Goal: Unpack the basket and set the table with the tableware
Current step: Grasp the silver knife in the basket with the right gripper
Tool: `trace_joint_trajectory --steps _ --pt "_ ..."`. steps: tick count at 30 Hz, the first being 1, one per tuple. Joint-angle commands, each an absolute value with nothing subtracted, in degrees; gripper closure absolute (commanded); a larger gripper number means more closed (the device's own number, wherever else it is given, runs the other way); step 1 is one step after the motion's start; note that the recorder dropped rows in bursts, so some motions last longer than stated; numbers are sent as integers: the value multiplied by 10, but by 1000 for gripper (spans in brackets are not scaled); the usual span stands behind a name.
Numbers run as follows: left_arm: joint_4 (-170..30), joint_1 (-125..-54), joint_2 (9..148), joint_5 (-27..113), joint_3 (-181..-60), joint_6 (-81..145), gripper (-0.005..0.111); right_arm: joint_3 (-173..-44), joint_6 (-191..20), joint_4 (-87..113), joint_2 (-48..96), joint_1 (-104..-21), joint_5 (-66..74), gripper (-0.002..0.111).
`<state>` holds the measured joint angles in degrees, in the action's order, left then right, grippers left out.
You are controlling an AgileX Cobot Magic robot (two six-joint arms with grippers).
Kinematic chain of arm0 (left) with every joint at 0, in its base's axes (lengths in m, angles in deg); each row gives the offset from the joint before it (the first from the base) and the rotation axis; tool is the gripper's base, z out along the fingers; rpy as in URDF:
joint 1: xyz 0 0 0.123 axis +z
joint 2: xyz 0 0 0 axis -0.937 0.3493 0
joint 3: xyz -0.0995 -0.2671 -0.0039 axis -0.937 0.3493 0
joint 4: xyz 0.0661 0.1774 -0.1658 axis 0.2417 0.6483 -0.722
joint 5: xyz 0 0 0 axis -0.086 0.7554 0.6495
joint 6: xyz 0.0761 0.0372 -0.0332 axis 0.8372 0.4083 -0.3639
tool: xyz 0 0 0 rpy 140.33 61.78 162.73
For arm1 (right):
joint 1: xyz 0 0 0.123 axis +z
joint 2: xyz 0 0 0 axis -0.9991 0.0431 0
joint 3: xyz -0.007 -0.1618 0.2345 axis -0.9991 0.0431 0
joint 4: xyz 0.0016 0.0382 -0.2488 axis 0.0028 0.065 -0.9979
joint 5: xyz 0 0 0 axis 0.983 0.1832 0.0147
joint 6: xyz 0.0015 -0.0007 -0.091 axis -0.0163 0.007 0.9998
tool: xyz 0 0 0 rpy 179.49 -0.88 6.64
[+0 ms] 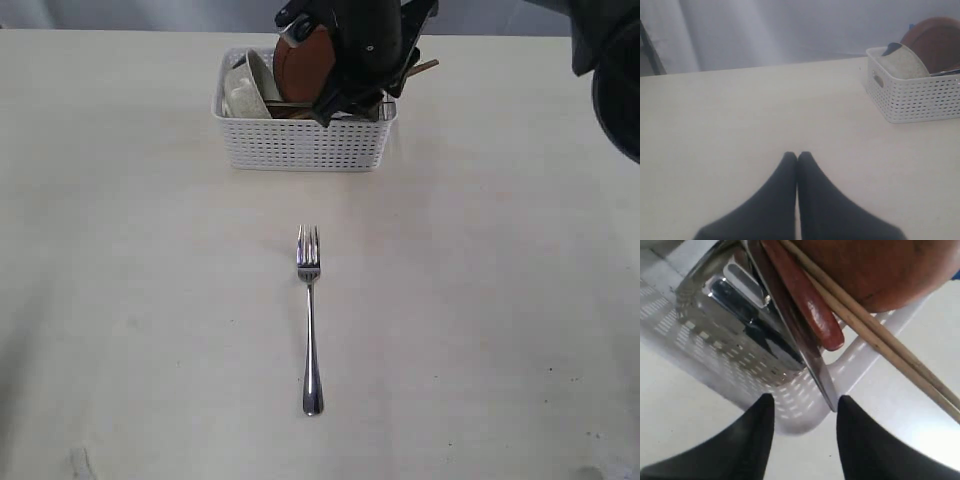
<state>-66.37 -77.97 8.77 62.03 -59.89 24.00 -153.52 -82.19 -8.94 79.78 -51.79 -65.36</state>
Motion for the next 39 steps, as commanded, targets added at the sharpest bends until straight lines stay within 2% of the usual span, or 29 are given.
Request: trace_joint_trajectory --steps 1,8,10,14,15,39 --pt "-666 -783 86 615 -598 240 107 -1535 -826 -104 820 -520 -641 68" --pt "-666 -783 86 615 -598 240 107 -1535 -824 -113 821 -520 -626 71" --pt "-666 -783 86 615 -598 240 107 -1535 -823 -114 821 -520 -625 80" --pt "-666 -783 86 615 -598 240 107 -1535 -816 -114 821 -520 -625 107" --pt "-666 -783 86 615 -598 240 107 -1535 -813 -114 821 -520 -627 109" --pt "-666 -783 86 615 -598 240 107 -1535 -811 -181 740 -492 -658 109"
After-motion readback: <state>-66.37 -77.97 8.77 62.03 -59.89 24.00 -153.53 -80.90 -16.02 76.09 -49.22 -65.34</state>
